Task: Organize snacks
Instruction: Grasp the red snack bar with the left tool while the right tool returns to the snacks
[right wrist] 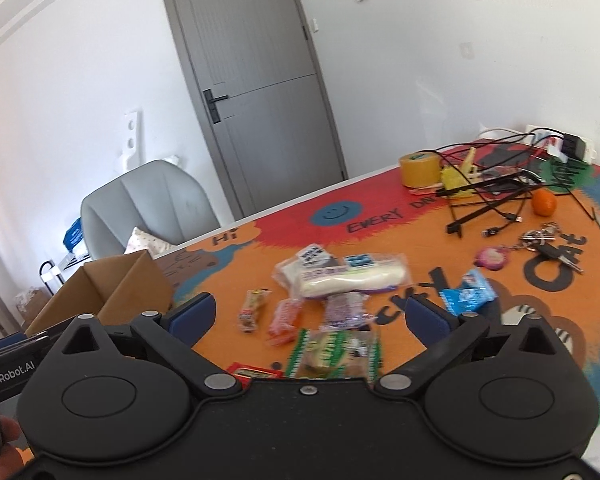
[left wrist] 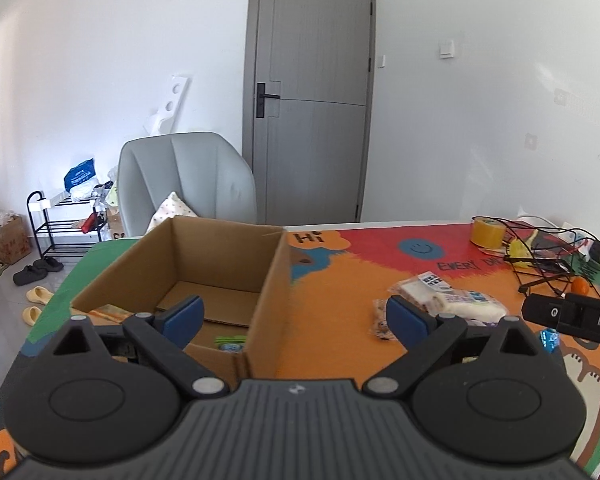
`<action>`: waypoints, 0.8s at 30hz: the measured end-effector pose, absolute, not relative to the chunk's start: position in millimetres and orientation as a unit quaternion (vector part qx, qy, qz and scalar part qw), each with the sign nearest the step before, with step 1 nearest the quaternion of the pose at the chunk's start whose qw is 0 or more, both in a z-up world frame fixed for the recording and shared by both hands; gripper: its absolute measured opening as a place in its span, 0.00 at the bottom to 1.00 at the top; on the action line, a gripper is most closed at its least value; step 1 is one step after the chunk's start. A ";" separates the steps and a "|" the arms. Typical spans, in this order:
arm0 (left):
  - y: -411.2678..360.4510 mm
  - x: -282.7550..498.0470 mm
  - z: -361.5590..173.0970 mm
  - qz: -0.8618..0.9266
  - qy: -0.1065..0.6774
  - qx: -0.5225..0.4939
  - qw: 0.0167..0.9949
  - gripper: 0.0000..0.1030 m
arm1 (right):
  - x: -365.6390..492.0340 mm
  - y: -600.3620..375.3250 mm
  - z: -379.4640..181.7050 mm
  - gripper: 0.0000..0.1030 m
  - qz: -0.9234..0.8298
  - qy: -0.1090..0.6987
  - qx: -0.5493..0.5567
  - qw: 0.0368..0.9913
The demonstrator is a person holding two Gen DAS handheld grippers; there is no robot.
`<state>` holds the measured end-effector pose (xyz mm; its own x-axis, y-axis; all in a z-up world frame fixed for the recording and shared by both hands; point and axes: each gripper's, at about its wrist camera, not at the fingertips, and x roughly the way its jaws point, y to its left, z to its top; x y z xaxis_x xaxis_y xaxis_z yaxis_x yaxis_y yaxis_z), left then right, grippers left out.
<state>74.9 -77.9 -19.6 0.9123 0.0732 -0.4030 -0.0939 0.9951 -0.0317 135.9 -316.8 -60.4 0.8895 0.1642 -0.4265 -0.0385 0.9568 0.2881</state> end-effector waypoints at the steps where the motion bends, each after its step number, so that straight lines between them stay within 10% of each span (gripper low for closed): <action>1: -81.2 75.3 -19.9 0.040 0.205 -0.024 0.978 0.94 | 135.6 -321.4 -60.9 1.00 0.049 0.229 0.139 0.962; 24: -138.1 112.1 -59.8 0.001 0.265 -0.020 0.964 0.94 | 146.1 -388.1 -100.0 0.99 0.002 0.268 0.172 0.948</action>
